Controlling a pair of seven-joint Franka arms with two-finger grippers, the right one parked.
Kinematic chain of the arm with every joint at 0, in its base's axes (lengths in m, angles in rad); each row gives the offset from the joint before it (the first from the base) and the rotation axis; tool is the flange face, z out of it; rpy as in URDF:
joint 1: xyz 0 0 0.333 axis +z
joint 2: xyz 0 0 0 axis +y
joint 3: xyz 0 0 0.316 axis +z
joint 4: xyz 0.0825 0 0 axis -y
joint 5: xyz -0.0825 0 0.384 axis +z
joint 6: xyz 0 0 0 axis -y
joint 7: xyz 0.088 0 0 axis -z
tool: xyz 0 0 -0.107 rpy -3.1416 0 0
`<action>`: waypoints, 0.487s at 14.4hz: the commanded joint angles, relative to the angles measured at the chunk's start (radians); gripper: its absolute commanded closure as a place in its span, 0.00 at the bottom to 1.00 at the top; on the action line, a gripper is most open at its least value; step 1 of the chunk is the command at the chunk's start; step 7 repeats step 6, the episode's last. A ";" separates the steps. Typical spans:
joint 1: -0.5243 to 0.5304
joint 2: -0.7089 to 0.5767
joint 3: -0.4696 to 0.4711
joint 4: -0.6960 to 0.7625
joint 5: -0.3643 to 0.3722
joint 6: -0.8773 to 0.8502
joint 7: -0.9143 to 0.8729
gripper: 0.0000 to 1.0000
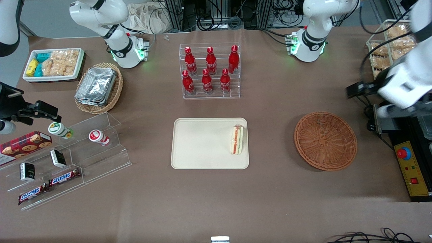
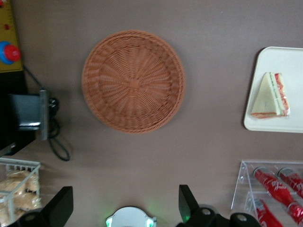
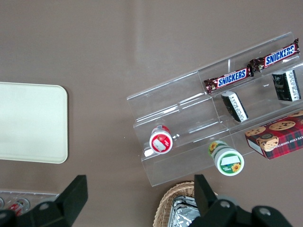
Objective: Place sandwich from basket to tray
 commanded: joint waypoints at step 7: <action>-0.167 -0.141 0.196 -0.159 -0.009 0.055 0.049 0.00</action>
